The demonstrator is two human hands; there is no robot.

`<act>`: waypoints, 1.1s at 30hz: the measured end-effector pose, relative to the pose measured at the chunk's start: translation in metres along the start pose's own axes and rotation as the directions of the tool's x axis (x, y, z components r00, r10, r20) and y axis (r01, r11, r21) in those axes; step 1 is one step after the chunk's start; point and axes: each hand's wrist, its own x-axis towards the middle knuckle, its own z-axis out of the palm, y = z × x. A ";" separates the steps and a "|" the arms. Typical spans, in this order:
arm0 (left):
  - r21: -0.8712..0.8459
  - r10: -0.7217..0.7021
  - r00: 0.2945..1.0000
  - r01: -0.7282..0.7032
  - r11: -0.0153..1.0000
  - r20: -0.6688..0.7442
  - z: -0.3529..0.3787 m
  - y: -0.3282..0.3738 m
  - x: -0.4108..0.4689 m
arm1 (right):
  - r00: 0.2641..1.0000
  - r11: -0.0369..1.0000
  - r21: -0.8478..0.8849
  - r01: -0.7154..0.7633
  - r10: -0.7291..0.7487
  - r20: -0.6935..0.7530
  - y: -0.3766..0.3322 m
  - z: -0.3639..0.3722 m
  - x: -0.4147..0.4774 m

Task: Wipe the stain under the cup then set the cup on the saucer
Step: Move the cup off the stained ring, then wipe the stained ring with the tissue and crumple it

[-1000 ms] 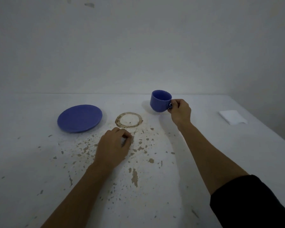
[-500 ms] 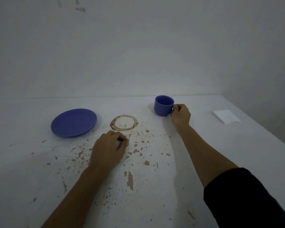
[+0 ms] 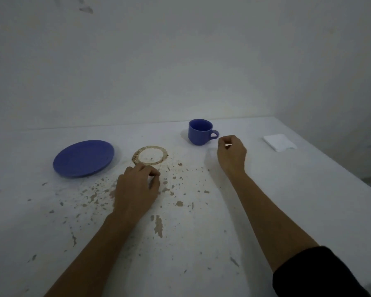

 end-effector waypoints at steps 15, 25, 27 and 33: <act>-0.281 0.353 0.894 -0.276 0.919 0.275 0.117 0.198 0.026 | 0.999 0.958 -0.284 -0.042 0.036 -0.027 0.098 -0.125 0.064; -0.311 0.402 0.903 -0.341 0.887 0.155 0.140 0.192 0.029 | 0.998 0.853 -0.518 -0.054 0.041 -0.038 0.118 -0.117 0.122; -0.323 0.401 0.901 -0.335 0.885 0.166 0.140 0.191 0.029 | 0.998 0.859 -0.509 -0.055 0.028 -0.061 0.116 -0.114 0.119; -0.597 0.145 0.923 0.106 0.795 0.357 0.115 0.189 0.040 | 0.997 0.991 -0.114 -0.072 0.068 -0.039 0.073 -0.112 0.084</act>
